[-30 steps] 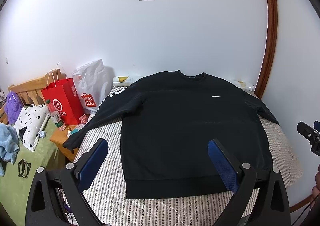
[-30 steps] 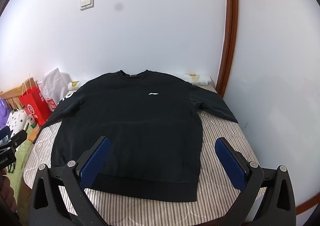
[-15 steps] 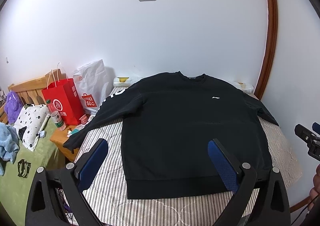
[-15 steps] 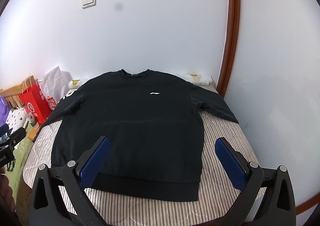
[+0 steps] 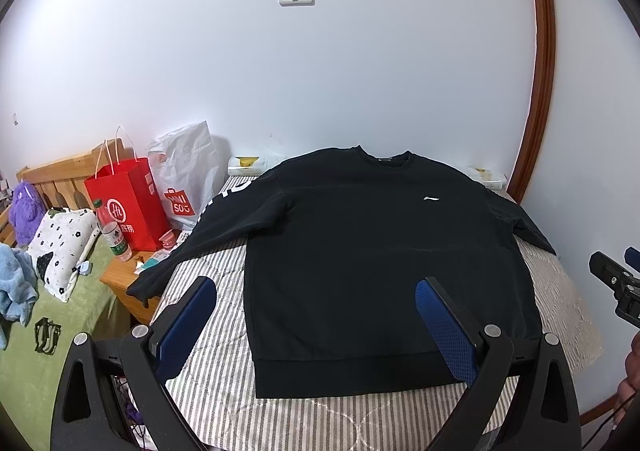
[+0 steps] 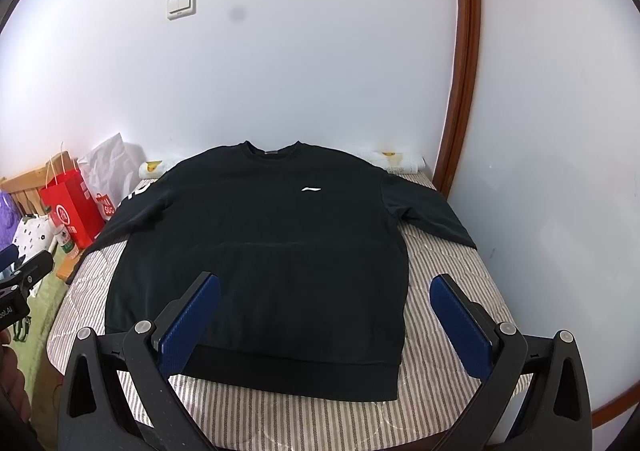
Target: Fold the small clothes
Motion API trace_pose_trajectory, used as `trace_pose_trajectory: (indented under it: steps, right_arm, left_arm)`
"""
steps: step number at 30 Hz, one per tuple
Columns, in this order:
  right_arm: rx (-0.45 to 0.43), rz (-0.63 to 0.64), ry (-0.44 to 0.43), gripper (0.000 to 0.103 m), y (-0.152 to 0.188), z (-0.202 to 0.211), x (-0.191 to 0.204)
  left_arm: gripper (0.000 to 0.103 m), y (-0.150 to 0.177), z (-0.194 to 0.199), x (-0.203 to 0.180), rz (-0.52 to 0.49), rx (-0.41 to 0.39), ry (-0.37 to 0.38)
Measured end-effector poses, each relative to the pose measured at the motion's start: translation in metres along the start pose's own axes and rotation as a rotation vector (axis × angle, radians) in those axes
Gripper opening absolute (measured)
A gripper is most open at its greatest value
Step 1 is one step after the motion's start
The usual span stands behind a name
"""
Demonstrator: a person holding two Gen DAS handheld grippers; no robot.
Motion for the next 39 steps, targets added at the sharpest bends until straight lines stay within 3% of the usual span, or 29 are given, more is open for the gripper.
trace_pose_trajectory:
  steps: [29,39]
  right_arm:
    - [-0.015,-0.031,-0.009,0.103,0.006,0.008,-0.007]
    - [0.01,-0.049,-0.019,0.103,0.016,-0.013,-0.015]
  left_arm:
    - [0.101,0.004,0.002,-0.009,-0.009,-0.017,0.02]
    - [0.101,0.009,-0.017,-0.006,-0.018,-0.009,0.031]
Point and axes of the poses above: each gripper's, at about its wrist camera, not at the fingertips, and z roughly against the way its jaws point, x to its left, y to its underside, the point moved 2 cm from there along -z, roughly the way its jaws point, and after that the axes turned 6 degrees about -x, right-handed, at the moved point
